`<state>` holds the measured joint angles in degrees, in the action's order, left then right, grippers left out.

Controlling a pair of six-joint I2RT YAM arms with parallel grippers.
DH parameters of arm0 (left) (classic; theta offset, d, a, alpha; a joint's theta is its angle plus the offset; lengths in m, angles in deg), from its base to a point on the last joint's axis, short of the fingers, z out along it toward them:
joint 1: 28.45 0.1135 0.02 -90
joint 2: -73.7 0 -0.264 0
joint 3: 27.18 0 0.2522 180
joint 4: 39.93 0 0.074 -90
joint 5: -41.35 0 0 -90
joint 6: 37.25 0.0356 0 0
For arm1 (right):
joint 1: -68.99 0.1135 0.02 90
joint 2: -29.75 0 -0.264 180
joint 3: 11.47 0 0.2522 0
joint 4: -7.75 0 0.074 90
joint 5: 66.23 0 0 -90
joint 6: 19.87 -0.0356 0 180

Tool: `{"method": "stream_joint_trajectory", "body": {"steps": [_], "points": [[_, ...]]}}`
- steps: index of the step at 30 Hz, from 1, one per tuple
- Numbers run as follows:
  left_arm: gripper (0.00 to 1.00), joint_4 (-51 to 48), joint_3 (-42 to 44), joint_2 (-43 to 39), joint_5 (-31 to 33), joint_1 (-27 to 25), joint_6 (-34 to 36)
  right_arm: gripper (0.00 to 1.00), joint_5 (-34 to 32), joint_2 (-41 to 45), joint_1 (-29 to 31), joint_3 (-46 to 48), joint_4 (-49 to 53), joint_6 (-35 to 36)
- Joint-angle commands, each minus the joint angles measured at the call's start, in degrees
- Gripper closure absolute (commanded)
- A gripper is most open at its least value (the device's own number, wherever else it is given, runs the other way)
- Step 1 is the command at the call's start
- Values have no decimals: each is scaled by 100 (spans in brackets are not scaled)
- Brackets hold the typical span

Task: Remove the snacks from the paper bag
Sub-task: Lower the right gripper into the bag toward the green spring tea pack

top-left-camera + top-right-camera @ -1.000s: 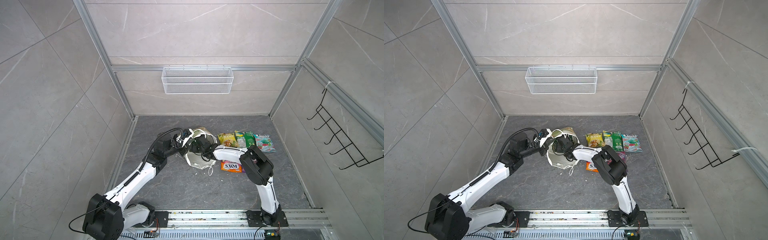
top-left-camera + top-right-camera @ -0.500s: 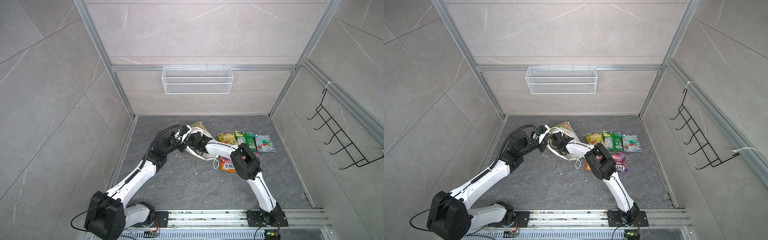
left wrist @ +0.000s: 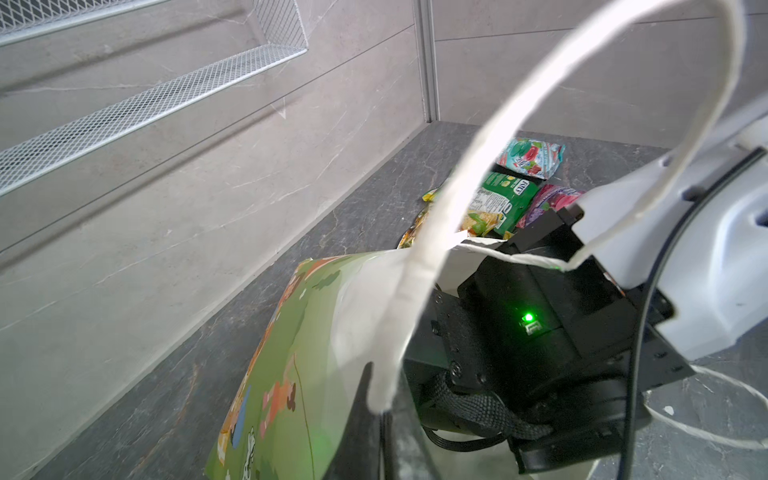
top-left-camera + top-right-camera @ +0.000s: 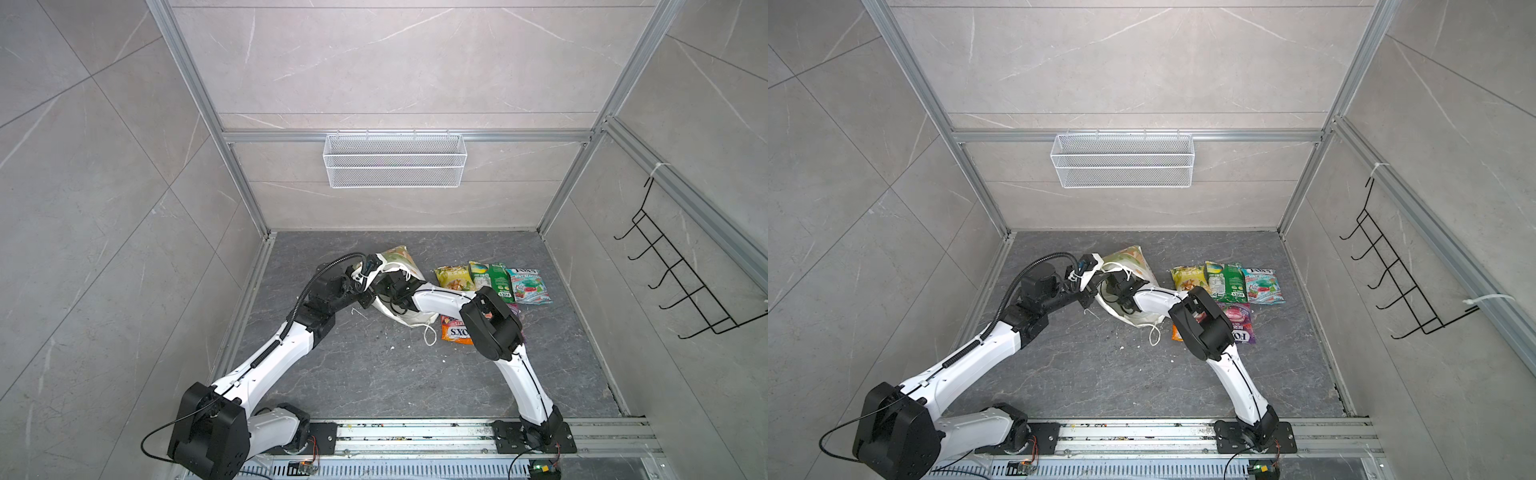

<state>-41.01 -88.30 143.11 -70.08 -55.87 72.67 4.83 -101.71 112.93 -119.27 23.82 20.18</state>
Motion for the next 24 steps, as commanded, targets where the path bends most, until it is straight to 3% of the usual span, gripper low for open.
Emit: {"method": "stream_joint_trajectory", "body": {"steps": [1, 14, 19, 24], "points": [[100, 281, 109, -128, -466, -131, -97, 100, -154, 736, 48, 389, -222, 337], [100, 230, 174, 2, -259, -130, -35, 100, 1039, 2650, 79, 2908, -2085, 1531], [100, 214, 130, 72, -141, -131, 3, 100, 1482, 3117, 98, 3447, -2261, 1751], [100, 211, 91, 121, -86, -132, 3, 100, 1333, 3437, 97, 3450, -1769, 1866]]}}
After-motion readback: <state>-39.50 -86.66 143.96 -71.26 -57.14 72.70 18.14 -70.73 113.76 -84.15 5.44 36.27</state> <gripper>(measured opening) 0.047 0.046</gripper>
